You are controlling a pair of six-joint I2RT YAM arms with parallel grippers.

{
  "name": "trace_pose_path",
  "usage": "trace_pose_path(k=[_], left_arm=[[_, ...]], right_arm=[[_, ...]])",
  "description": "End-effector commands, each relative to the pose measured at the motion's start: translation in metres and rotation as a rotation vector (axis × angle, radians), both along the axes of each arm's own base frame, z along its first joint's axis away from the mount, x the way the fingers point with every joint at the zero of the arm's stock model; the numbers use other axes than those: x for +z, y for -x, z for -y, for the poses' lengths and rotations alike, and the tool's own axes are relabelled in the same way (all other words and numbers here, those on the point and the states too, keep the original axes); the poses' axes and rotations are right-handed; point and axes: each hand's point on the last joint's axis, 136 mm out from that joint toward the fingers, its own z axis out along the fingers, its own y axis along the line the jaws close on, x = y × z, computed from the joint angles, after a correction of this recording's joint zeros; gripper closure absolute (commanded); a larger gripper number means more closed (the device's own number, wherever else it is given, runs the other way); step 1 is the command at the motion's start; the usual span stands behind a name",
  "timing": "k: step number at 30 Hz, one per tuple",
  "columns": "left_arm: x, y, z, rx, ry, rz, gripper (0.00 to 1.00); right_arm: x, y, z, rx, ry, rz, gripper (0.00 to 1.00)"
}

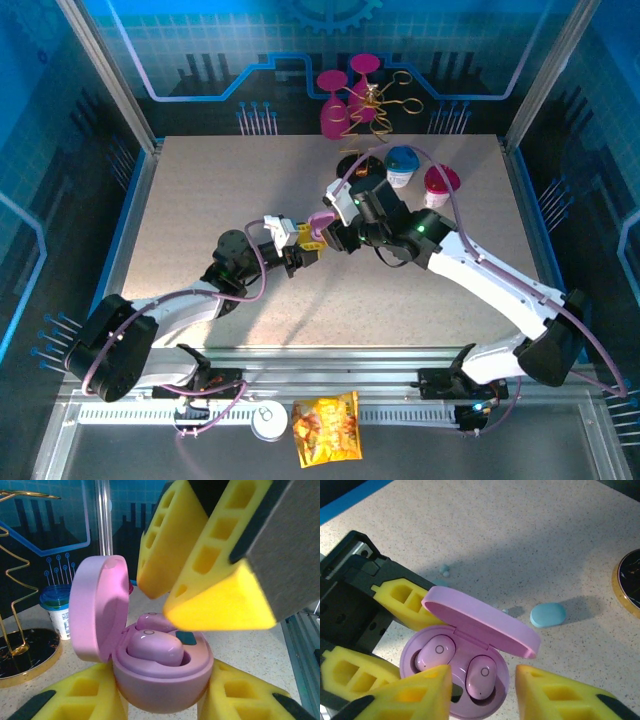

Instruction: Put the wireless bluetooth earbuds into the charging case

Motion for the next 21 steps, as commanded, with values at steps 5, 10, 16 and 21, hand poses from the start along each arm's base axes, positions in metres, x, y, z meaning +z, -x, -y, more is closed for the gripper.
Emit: trace_pose_path(k=[5, 10, 16, 21], left_arm=[[0.024, 0.002, 0.001, -0.005, 0.038, 0.08, 0.78], [0.023, 0.003, -0.001, 0.001, 0.03, 0.1, 0.78], [0.015, 0.014, 0.003, -0.061, -0.015, 0.129, 0.78], [0.005, 0.021, 0.006, -0.103, -0.064, 0.156, 0.78]], right_arm=[[0.037, 0.006, 0.007, -0.022, -0.168, 0.072, 0.53], [0.046, -0.006, 0.03, -0.13, -0.293, 0.077, 0.51], [0.037, -0.019, 0.042, -0.174, -0.424, -0.098, 0.47], [0.04, -0.019, 0.022, -0.093, -0.424, -0.184, 0.44]])
